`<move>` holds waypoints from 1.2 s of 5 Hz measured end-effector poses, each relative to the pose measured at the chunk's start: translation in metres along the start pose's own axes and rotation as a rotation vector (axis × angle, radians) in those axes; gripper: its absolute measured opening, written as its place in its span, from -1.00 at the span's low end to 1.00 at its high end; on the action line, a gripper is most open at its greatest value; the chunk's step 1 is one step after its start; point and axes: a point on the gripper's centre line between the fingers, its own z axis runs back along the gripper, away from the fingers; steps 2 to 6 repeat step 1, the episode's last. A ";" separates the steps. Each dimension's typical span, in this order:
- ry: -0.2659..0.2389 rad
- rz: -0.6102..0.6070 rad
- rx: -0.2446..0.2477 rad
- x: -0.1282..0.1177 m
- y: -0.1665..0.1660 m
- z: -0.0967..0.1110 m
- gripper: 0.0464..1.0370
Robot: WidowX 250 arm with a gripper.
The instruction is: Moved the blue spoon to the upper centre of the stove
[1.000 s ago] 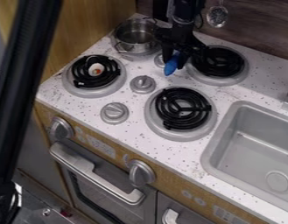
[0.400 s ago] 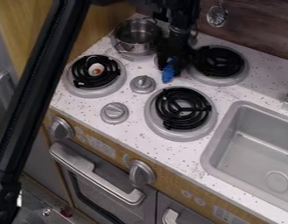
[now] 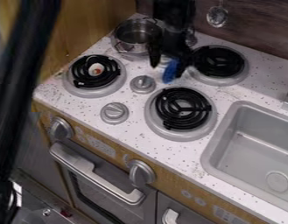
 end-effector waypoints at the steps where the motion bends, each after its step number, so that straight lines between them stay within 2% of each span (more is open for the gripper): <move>1: -0.054 0.003 -0.036 -0.009 0.006 0.037 0.92; 6: -0.054 0.003 -0.036 -0.009 0.006 0.037 0.92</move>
